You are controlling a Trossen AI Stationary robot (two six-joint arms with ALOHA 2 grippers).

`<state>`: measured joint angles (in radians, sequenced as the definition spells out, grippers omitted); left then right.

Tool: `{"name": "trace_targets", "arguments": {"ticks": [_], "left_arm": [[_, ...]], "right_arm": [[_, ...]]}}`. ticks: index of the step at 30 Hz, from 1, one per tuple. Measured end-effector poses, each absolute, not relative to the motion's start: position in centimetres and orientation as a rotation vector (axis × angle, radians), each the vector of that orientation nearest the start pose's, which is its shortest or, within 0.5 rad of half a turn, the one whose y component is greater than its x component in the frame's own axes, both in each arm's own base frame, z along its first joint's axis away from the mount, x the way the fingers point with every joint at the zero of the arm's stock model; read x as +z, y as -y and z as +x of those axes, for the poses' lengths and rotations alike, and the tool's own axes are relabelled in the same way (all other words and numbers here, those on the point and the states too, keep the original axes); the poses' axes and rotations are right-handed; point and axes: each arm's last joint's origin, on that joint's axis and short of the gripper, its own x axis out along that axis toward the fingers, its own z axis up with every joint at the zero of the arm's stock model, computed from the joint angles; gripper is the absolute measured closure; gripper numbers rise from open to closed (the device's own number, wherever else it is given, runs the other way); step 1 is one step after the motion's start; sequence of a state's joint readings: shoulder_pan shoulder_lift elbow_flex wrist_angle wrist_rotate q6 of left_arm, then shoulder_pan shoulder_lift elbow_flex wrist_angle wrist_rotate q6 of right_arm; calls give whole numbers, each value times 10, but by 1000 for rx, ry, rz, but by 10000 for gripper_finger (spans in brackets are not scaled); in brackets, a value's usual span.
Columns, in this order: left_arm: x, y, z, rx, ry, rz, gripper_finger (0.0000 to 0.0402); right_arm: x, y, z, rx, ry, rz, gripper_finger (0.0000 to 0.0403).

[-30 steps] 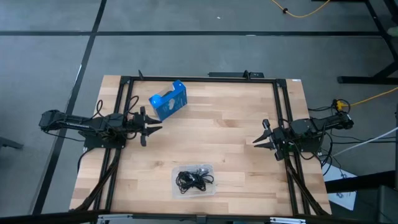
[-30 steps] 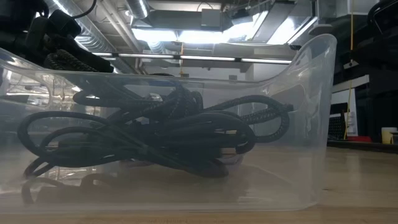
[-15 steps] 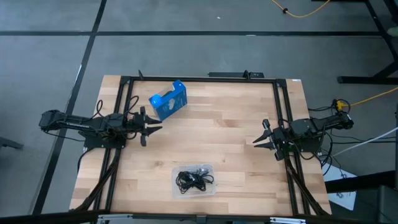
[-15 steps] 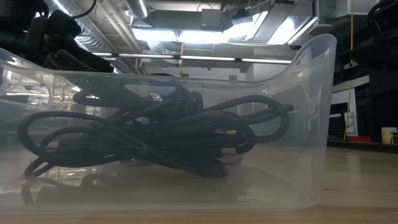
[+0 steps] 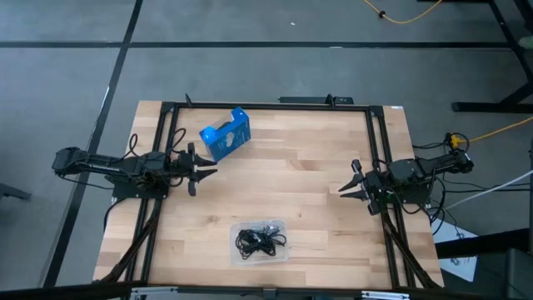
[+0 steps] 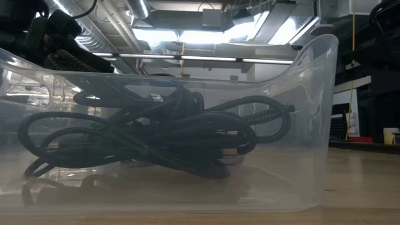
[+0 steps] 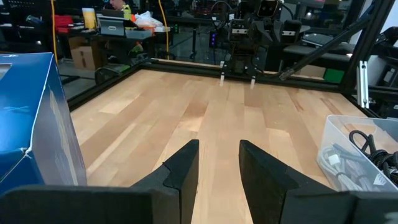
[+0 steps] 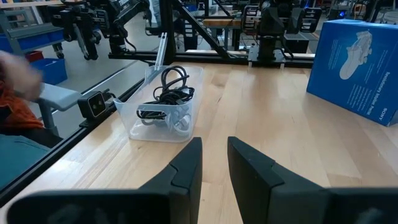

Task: Pick and place USB-C Cables
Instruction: Return to Home Position

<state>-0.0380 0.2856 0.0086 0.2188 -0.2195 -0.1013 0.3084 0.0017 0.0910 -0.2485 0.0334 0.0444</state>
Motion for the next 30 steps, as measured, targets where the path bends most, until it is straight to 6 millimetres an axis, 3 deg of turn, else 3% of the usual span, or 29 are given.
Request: {"name": "trace_targets", "arguments": {"ticks": [14, 24, 30], "left_arm": [[163, -2, 115, 185, -48, -91, 294], [165, -2, 115, 182, -50, 128, 294], [165, -2, 115, 180, -53, 146, 294]], "right_arm": [[170, -26, 86, 271, -164, 17, 322], [170, -27, 86, 275, -163, 16, 322], [170, -27, 86, 276, -163, 17, 322]]}}
